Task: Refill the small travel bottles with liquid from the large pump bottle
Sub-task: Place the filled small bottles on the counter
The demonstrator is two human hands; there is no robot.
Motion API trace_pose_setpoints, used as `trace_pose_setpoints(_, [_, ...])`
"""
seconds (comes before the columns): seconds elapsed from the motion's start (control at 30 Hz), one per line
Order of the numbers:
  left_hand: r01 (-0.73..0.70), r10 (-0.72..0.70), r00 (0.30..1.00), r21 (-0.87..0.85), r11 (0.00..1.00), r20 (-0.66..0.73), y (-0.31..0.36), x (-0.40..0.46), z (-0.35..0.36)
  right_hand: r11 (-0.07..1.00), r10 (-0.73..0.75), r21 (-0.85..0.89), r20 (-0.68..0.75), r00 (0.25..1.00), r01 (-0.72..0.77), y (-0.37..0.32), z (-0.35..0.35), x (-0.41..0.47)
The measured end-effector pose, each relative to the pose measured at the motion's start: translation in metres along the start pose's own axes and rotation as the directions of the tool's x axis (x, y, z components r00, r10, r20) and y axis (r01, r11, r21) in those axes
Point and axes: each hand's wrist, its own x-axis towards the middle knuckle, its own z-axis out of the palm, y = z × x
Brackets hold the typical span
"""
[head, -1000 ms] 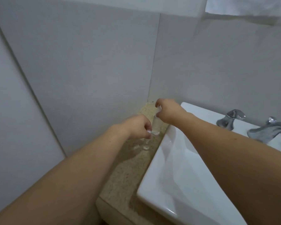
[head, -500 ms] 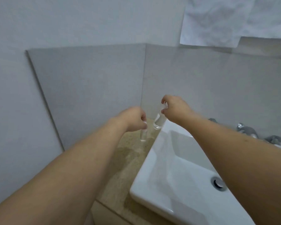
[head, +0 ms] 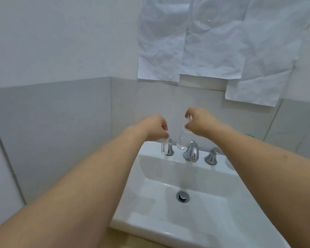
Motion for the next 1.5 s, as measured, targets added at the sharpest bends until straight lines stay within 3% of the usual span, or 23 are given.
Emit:
trace_pose_setpoints(0.37, [-0.189,0.194,0.978,-0.063,0.980,0.082,0.173,0.037,0.070,0.979,0.200,-0.031,-0.035,0.979,-0.201,0.161,-0.074,-0.079])
trace_pose_setpoints(0.67, [-0.275,0.295,0.936,-0.125,0.953,0.191,0.284,0.071,0.176,0.910,0.413,-0.017,-0.029,0.910,-0.414,0.291,-0.077,-0.127])
trace_pose_setpoints(1.0, [-0.219,0.228,0.917,-0.063,0.974,0.328,0.321,0.101,0.292,0.846,0.534,-0.043,0.083,0.842,-0.532,0.385,-0.018,-0.151])
trace_pose_setpoints(1.5, [-0.257,0.195,0.888,0.099,0.961,0.416,0.302,0.111,0.364,0.843,0.530,-0.023,0.209,0.822,-0.538,0.411,0.041,-0.139])
